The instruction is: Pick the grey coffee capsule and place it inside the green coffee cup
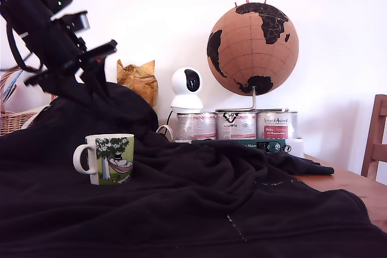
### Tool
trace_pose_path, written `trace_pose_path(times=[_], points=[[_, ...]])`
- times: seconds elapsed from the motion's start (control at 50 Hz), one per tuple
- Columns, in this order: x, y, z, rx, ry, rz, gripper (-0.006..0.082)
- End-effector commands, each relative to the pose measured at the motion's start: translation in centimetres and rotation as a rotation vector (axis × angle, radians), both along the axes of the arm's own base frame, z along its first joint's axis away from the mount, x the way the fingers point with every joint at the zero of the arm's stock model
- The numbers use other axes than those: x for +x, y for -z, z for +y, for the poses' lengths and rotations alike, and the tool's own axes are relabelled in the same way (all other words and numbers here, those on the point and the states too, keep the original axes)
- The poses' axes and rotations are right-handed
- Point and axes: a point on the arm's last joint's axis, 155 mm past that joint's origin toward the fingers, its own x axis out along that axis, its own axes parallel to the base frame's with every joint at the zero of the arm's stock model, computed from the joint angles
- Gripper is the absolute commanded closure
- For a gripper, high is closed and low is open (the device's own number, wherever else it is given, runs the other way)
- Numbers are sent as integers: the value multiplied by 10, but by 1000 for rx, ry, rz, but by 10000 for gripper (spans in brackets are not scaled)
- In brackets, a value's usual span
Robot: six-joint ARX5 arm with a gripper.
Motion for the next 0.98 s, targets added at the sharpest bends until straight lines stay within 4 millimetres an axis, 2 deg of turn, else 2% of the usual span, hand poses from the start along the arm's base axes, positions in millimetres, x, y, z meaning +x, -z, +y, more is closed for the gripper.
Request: trace_pose_path(times=[0.0,0.24,0.44,0.76,0.96], points=[[2,-28,9,29,-17,-76,772],[-10,-67,45,176,-104,-171,787],[-25,-88,70,233,-159,-197,787],[-45,-100,112,264,-229,-180,787],[-58,-101,124,231,-239,-186,787]])
